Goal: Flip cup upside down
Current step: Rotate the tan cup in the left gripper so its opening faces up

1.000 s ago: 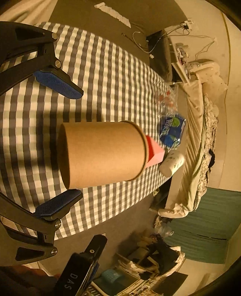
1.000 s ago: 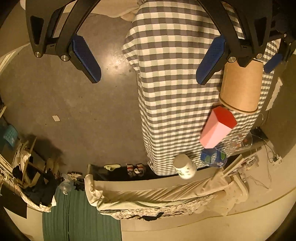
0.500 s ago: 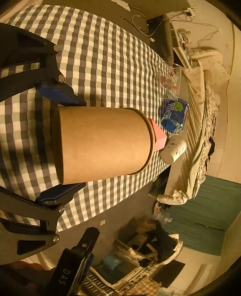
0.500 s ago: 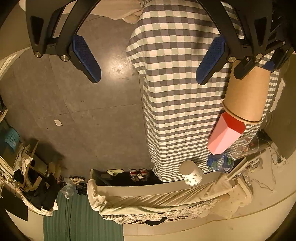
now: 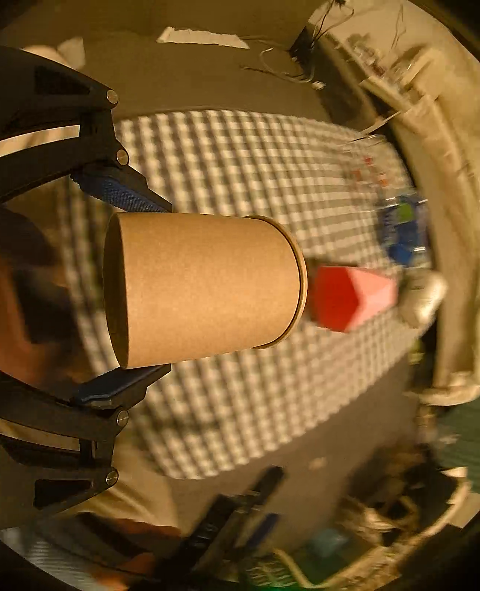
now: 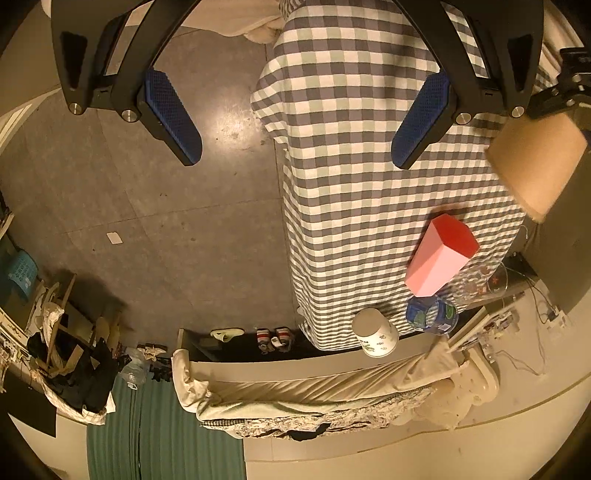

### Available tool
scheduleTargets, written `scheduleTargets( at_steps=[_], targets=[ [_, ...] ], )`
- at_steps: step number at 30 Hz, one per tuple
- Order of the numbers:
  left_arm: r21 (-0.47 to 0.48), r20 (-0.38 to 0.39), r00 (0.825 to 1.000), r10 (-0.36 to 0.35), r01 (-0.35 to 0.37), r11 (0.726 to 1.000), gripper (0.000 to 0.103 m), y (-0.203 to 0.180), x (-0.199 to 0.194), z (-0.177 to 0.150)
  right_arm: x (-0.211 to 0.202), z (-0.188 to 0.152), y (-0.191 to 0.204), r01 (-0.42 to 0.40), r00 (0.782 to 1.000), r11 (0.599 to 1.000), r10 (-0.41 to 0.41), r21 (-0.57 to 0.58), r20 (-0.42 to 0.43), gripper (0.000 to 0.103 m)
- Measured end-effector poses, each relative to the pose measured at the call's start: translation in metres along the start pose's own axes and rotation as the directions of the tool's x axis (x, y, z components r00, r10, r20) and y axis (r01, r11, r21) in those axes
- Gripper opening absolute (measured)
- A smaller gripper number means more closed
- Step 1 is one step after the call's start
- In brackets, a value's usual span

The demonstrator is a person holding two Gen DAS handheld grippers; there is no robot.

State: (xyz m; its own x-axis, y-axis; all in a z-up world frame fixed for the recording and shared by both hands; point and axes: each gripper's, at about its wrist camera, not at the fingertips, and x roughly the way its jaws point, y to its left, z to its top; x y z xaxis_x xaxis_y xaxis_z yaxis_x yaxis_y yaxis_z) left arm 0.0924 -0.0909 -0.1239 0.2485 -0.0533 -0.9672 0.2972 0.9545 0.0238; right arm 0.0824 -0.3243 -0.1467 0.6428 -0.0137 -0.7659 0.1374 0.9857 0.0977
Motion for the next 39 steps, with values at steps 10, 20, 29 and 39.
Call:
scheduleTargets(
  at_steps=[10,20,29,39],
  targets=[
    [0.22,-0.188,0.978,0.091,-0.048,0.974,0.078,-0.014,0.02,0.038,0.007,0.001,-0.003,-0.019,0.999,1.0,0.02,0.024,-0.026,0.103],
    [0.184,0.017,0.997,0.073,-0.074,0.98,0.078,-0.021,0.019,0.08,0.015,0.001,-0.012,-0.021,0.999,0.998,0.023,0.054,-0.042,0.103],
    [0.004,0.198,0.976,0.086,-0.088,0.996,0.078,0.0,0.031,0.052,0.02,0.002,-0.008,-0.008,0.999,0.999,0.01,0.038,-0.05,0.103],
    [-0.012,0.334,0.942,0.021,-0.018,1.0,0.089,-0.005,0.021,0.039,0.015,0.0,0.002,0.016,0.999,1.0,-0.016,0.001,-0.029,0.103]
  ],
)
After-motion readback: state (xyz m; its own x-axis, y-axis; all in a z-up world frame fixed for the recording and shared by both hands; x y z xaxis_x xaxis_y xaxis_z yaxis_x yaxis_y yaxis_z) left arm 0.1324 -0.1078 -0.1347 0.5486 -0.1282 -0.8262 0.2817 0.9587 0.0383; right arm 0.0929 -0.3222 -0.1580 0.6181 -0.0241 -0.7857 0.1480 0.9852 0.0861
